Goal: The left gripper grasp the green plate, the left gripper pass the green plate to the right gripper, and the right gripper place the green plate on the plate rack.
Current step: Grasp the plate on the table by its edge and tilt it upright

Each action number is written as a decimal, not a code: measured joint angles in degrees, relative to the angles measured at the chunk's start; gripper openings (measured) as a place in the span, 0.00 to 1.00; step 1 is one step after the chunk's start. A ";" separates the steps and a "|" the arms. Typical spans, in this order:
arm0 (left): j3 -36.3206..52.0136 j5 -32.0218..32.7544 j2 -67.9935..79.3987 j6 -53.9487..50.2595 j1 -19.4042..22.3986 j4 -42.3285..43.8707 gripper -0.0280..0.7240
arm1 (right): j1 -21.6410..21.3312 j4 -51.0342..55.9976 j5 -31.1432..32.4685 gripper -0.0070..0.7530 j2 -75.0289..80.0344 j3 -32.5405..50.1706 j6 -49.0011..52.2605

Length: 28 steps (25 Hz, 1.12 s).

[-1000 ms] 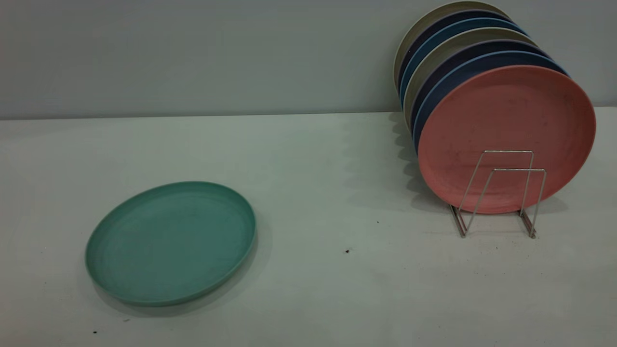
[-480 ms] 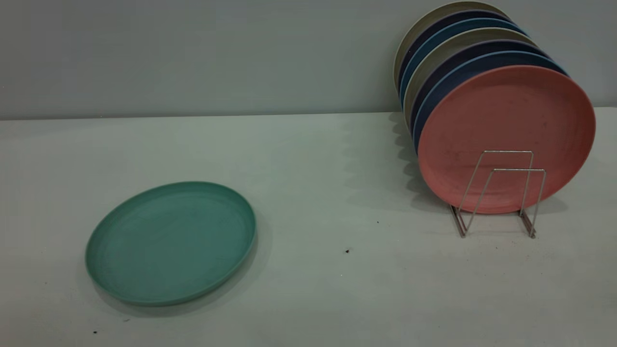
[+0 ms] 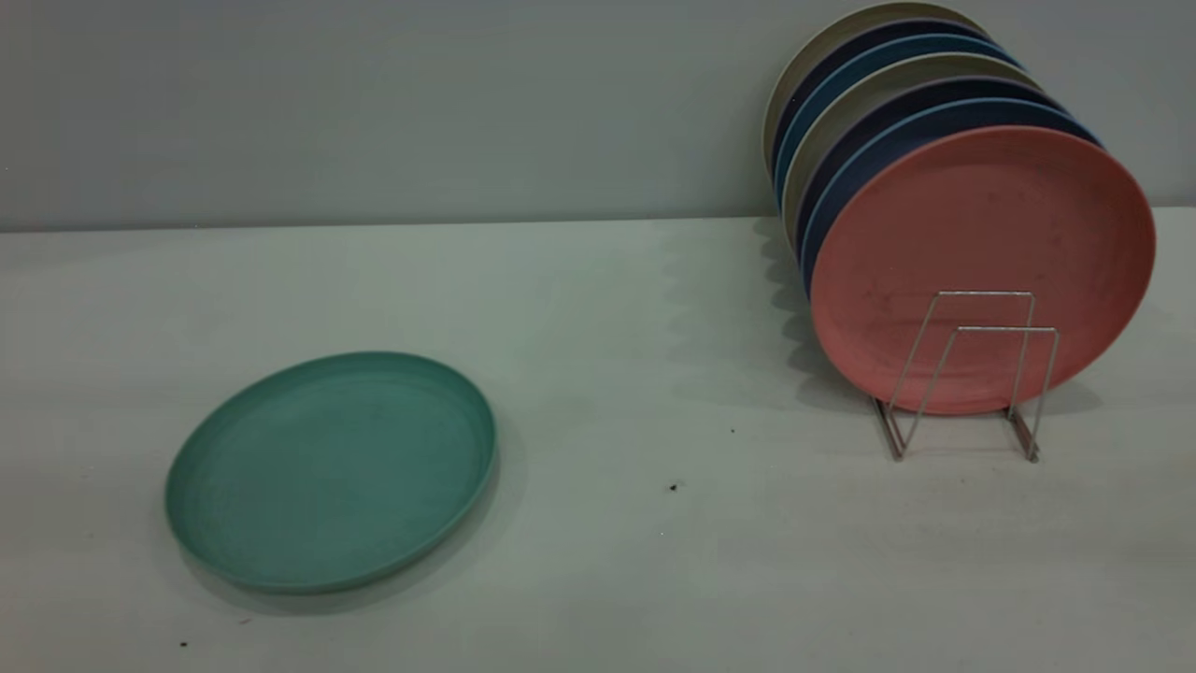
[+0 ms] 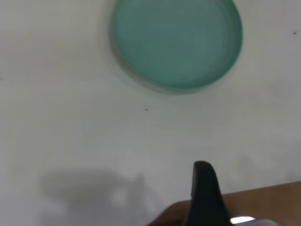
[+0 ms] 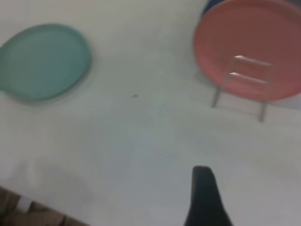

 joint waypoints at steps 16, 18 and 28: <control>-1.82 -22.55 51.94 47.45 2.80 -50.54 0.73 | 0.00 5.17 -8.66 0.68 18.19 0.00 -5.64; -3.57 -19.35 57.34 55.21 6.84 -57.22 0.73 | 0.00 5.42 -9.24 0.68 19.39 0.00 -5.64; -6.99 -13.19 71.38 63.89 22.08 -67.93 0.73 | 0.00 7.69 -13.02 0.68 21.22 0.00 -8.27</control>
